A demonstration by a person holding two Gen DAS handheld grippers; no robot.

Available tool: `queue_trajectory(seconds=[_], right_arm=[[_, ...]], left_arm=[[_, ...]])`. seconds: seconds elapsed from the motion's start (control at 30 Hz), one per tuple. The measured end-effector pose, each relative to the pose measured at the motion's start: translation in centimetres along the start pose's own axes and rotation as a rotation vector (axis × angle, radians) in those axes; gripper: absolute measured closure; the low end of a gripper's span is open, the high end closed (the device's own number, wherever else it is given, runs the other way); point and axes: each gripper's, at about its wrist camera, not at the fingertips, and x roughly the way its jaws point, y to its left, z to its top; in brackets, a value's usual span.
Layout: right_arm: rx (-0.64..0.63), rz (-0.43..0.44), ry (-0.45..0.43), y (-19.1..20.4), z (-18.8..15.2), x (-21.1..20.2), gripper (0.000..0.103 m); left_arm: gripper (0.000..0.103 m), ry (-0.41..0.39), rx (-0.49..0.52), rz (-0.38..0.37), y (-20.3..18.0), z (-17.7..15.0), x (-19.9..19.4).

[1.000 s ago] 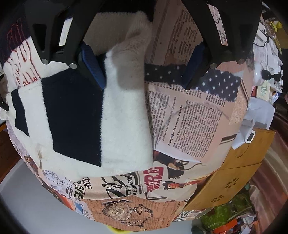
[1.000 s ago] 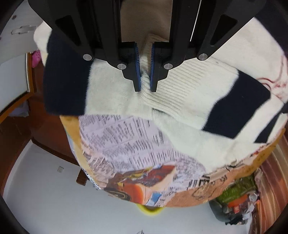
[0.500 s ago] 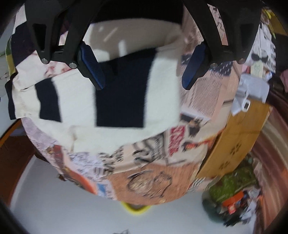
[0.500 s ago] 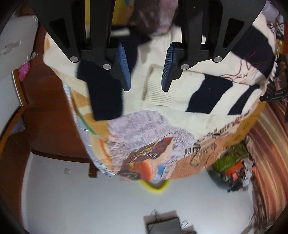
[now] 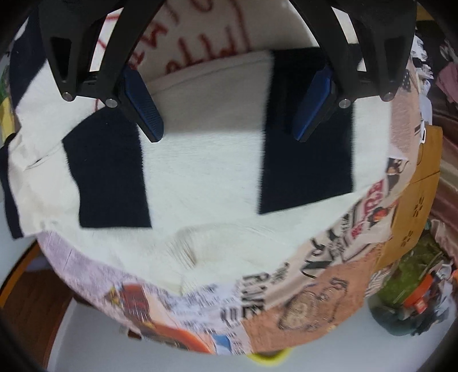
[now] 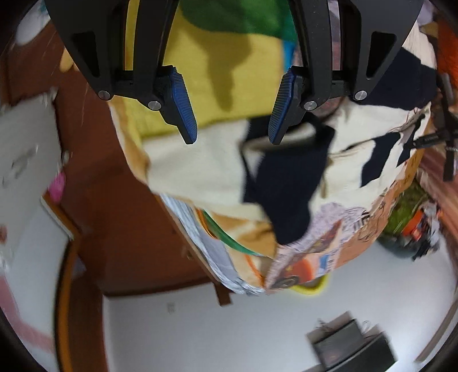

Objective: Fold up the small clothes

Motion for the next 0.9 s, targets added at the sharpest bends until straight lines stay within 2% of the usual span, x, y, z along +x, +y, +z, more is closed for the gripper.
queue_trajectory(seconds=[0.13, 0.3, 0.4, 0.57, 0.63, 0.67, 0.7, 0.9], right_arm=[[0.061, -0.011, 0.019, -1.9, -0.2, 1.5, 0.055], [0.138, -0.034, 0.050, -4.1, 0.4, 3.8, 0.055], [0.197, -0.008, 0.081, -5.6, 0.6, 5.4, 0.055], [0.235, 0.026, 0.056, -6.6, 1.2, 6.2, 0.056], [0.216, 0.017, 0.044, -6.4, 1.4, 6.0, 0.076], [0.196, -0.001, 0.033, -6.3, 1.6, 5.7, 0.082], [0.181, -0.010, 0.025, -6.0, 1.8, 5.5, 0.096], [0.082, -0.039, -0.101, -4.3, 4.5, 1.1, 0.096]], left_arm=[[0.008, 0.011, 0.049, 0.024, -1.4, 0.4, 0.9], [0.004, 0.011, 0.041, 0.025, -1.4, 0.3, 1.2], [0.004, 0.014, 0.023, 0.011, -1.1, 0.4, 1.4], [0.004, 0.016, 0.012, 0.003, -0.9, 0.4, 1.4], [0.004, 0.009, 0.015, 0.010, -1.0, 0.3, 1.2], [0.004, 0.006, 0.015, 0.014, -1.0, 0.2, 1.1], [0.004, 0.001, 0.016, 0.017, -1.0, 0.2, 0.9], [0.004, -0.049, -0.014, 0.012, 0.2, -0.5, -1.1]])
